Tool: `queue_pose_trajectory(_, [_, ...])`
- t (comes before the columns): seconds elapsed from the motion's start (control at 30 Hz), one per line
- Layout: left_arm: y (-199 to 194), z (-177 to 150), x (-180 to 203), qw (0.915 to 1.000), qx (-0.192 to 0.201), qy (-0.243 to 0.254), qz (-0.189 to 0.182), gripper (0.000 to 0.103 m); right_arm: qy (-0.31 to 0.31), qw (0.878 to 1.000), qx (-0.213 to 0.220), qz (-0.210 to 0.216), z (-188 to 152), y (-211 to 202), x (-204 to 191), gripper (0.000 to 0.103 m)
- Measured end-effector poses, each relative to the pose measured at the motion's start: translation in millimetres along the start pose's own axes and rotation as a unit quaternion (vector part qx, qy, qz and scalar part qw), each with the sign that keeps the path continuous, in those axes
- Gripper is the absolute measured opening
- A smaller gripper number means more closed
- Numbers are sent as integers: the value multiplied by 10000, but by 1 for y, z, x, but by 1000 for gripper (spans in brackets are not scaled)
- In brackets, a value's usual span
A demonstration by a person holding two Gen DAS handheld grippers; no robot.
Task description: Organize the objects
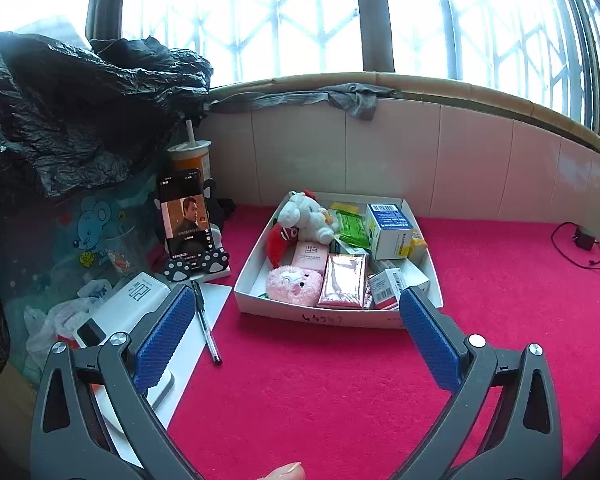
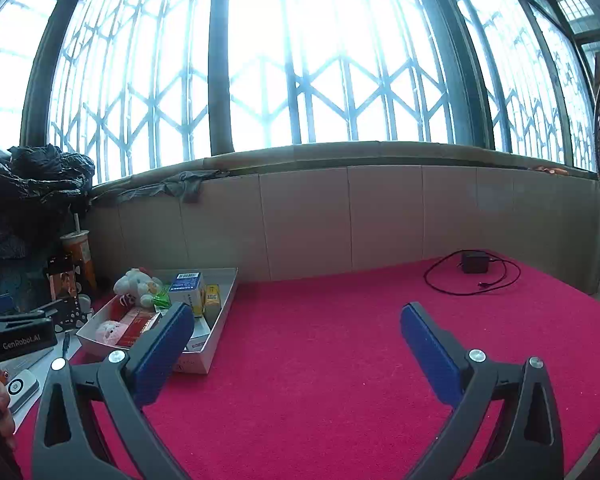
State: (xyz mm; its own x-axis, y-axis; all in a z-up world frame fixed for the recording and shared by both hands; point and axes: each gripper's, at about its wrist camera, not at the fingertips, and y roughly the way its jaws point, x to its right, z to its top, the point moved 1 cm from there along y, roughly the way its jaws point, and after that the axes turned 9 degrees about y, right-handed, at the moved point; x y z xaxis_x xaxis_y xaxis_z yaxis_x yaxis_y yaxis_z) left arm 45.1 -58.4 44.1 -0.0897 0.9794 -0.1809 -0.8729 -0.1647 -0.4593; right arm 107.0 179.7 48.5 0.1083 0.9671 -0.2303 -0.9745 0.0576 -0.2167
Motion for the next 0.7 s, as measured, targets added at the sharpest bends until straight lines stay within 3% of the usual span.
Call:
queue_pose_trajectory(0.27, [-13,3,7,9986,-144,121,-490,103,-71,9997,224,108,-1,-17,0,103])
queue_pose_trajectory(0.47, [-9,-1,21,9976,-314,207,-586,103,-119,9987,399,-280,0,-25,6,103])
queue_pose_trajectory(0.7, [-8,-3,30,9974,-315,323,-560,103,91,9988,327,-357,1,-19,18,103])
